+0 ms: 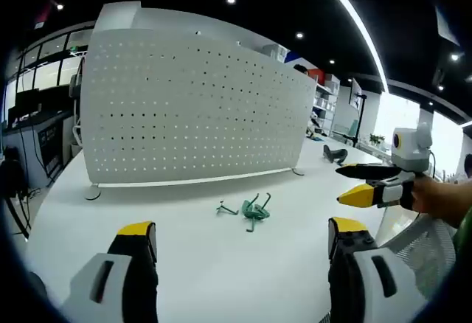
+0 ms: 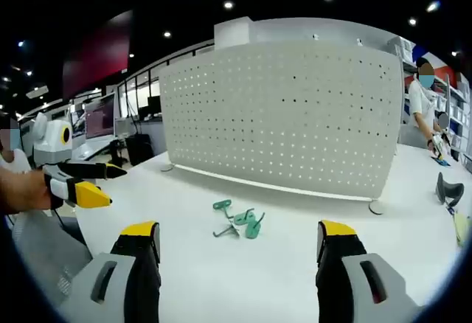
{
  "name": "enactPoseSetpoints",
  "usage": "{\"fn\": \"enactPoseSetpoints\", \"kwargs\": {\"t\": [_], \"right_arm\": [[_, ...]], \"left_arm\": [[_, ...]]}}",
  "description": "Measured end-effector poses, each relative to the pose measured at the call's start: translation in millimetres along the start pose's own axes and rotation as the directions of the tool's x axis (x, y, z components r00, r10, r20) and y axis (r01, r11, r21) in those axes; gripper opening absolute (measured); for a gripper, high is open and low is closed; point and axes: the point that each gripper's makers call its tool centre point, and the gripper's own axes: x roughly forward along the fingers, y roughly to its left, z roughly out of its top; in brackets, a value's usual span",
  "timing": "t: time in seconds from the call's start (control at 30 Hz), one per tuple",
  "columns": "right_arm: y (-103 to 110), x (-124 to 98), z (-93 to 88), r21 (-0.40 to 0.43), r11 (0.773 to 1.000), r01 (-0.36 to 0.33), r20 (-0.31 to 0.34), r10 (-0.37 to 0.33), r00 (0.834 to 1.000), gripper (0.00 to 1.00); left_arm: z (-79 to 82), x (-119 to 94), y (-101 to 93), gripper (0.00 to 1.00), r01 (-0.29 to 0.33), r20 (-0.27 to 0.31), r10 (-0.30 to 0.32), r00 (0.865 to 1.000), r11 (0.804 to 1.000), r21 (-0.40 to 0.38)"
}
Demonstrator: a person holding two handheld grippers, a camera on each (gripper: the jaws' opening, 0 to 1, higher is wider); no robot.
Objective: Insert the hook assembly into the mounting plate slot until the hook locks in place.
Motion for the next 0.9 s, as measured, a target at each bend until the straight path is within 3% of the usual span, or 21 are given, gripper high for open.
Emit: {"fn": "enactPoseSetpoints", "kwargs": {"t": [0.9], "right_arm": [[-1.0,-1.4,0.3,0.009,1.0,-0.001,0.002,0.001,1.0,0.88]], "left_arm": [[0.7,-0.7,1.2,0.98,-0.007,0.002,0.007,1.0,1.0,0.006]]}}
